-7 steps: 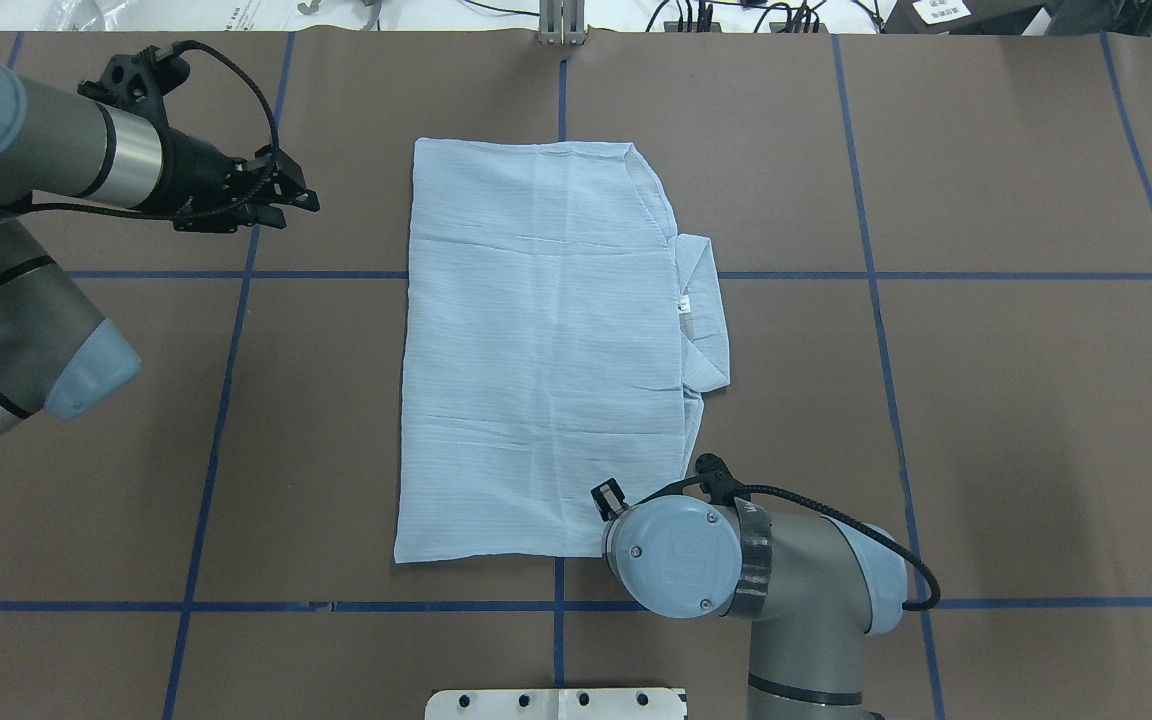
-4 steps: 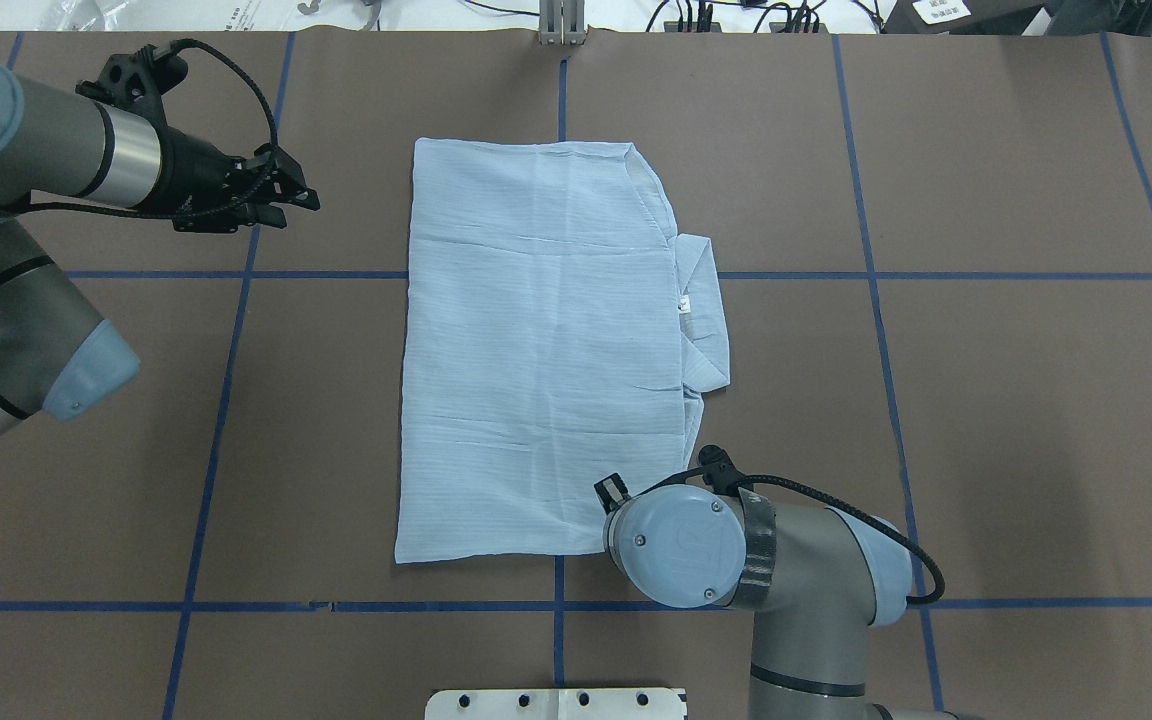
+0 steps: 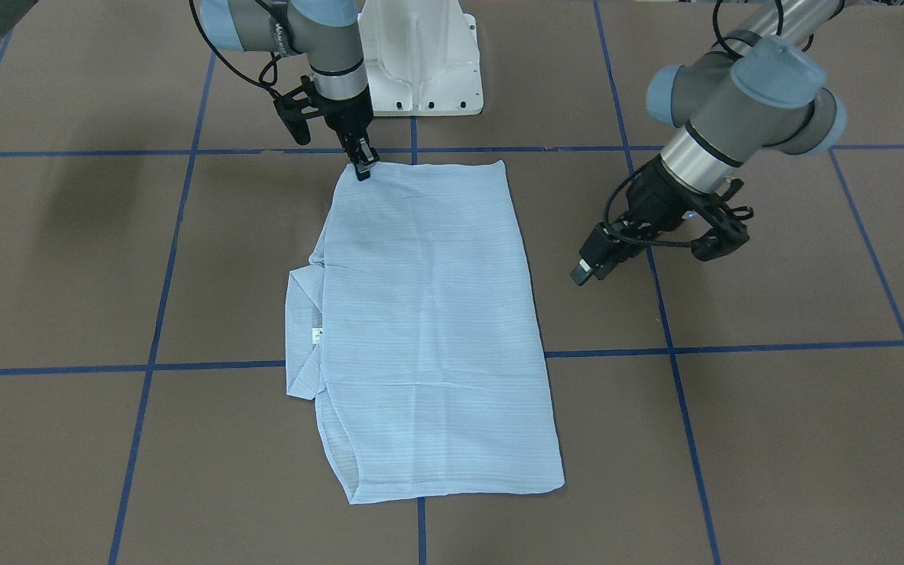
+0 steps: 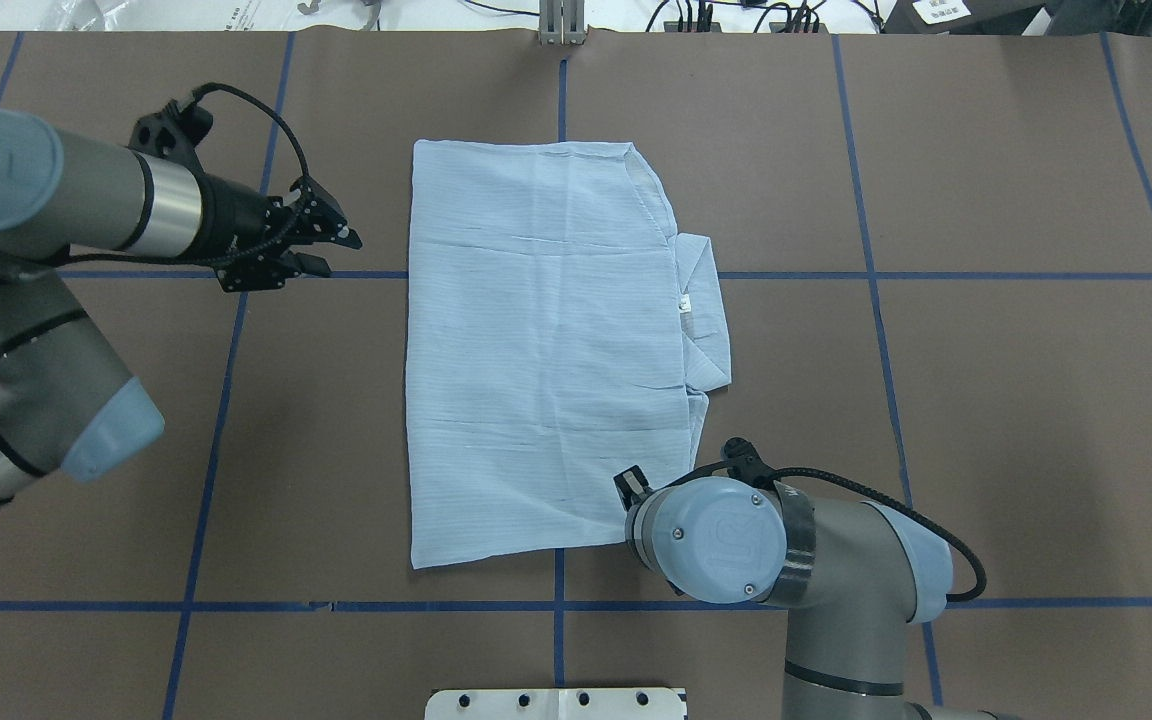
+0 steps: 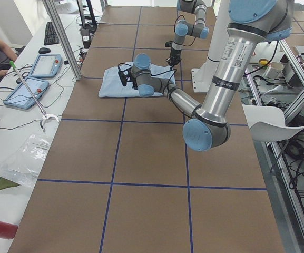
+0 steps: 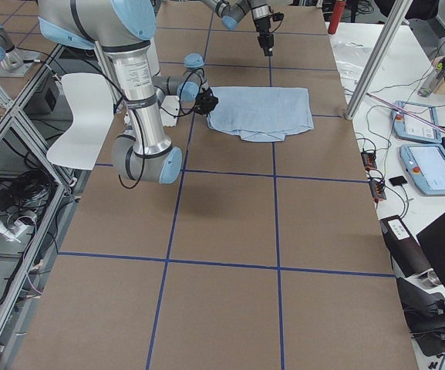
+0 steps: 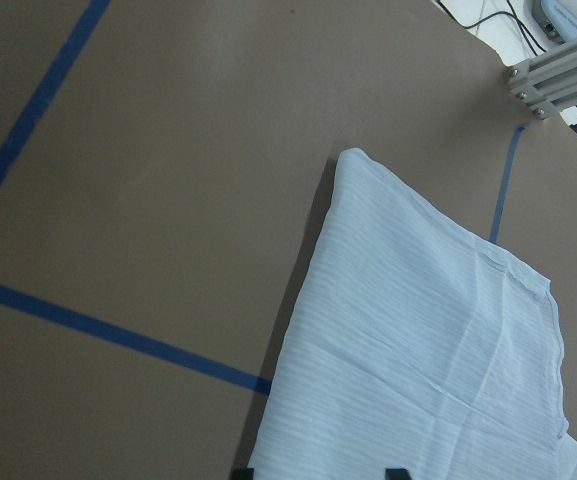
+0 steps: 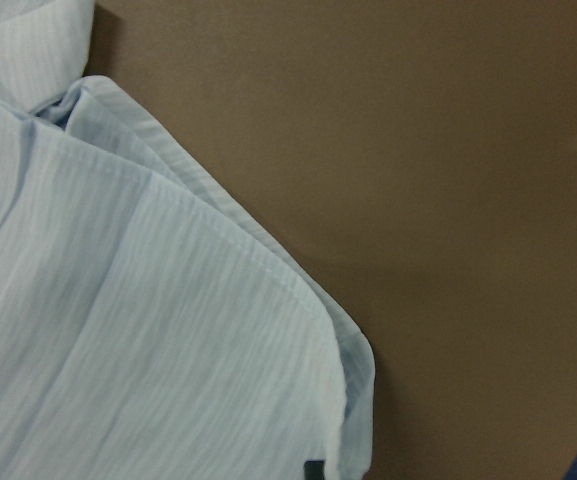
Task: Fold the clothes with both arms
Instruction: 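Move the left gripper to the other near corner and grasp both corners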
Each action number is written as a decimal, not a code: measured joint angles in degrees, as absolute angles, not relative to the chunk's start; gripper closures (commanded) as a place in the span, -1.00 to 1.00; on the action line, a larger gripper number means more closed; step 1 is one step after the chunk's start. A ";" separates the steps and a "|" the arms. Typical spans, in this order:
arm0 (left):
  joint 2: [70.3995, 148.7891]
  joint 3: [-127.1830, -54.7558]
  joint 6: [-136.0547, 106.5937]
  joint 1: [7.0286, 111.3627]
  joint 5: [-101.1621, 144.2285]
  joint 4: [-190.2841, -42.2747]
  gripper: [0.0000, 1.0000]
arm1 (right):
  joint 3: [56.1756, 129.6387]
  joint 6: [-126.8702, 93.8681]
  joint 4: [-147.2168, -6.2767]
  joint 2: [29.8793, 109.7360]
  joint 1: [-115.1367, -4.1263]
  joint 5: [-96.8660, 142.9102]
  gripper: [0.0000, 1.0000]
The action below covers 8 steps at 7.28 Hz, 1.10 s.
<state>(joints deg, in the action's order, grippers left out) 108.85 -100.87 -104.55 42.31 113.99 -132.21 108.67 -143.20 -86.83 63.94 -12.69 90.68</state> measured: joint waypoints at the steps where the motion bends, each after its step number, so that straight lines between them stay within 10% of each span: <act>1: 105.11 -105.54 -110.54 35.62 108.81 -131.82 -0.06 | 109.21 -143.23 -86.83 64.69 -12.58 90.70 1.00; 8: 101.59 -111.15 -126.26 12.01 92.10 -122.78 0.00 | 109.59 -142.93 -86.84 64.80 -11.82 90.79 1.00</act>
<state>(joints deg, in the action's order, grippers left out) 101.59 -111.15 -126.26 12.01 92.10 -122.78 109.59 -142.93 -86.84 64.80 -11.82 90.79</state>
